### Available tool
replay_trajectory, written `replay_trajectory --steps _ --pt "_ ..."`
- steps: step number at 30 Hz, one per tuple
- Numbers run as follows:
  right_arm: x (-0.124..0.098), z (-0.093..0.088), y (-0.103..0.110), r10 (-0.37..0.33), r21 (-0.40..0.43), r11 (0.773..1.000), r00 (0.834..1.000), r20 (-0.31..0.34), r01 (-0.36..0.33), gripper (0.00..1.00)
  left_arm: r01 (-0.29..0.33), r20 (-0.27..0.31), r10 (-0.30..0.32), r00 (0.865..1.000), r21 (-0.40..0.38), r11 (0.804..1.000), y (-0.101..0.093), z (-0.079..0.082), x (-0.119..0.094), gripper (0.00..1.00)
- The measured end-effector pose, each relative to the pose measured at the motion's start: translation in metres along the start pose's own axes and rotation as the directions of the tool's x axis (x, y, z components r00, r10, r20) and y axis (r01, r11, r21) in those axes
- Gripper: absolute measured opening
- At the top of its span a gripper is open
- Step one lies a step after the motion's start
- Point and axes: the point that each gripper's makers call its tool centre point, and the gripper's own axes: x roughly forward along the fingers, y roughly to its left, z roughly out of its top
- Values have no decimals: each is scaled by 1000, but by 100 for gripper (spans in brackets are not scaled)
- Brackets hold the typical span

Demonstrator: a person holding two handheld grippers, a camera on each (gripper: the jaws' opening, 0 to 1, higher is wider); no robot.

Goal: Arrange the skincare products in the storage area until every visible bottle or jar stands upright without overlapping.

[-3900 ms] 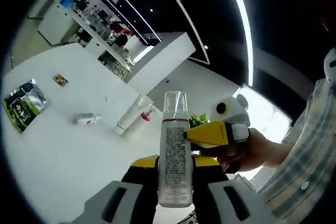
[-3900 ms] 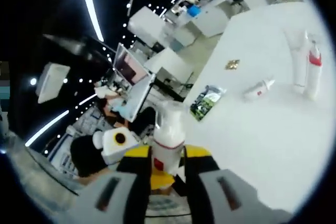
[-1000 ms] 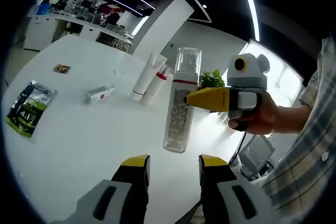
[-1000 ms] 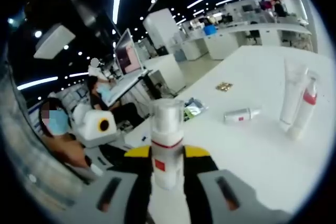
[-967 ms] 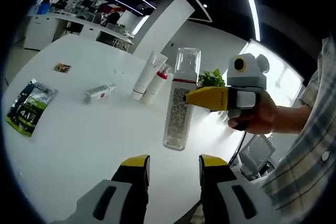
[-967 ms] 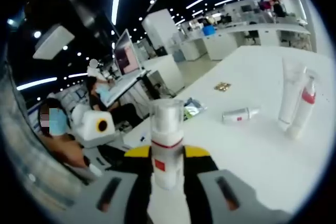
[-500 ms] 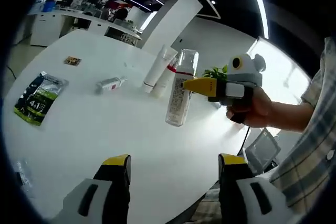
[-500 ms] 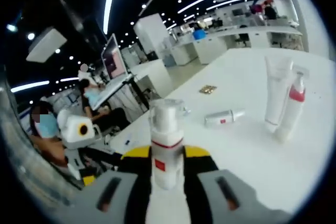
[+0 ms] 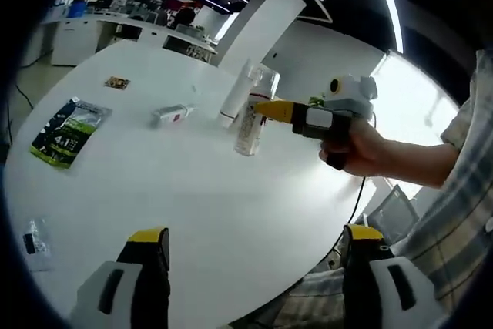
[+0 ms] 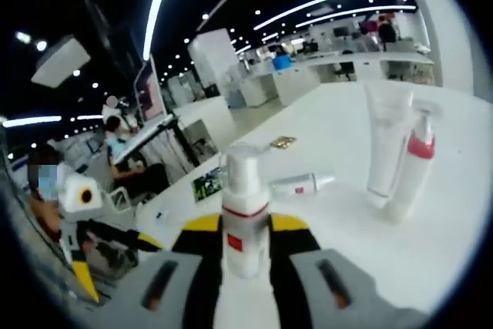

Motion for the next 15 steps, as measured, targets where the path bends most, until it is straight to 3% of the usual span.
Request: replay_trajectory --steps 10,15 --pt "-4 -1 -35 -83 -64 994 995 52 87 20 34 -23 -33 999 16 999 -14 6 19 100" --pt "-3 4 -48 -92 -95 990 990 103 102 20 42 -91 -38 995 40 998 -16 -6 23 99"
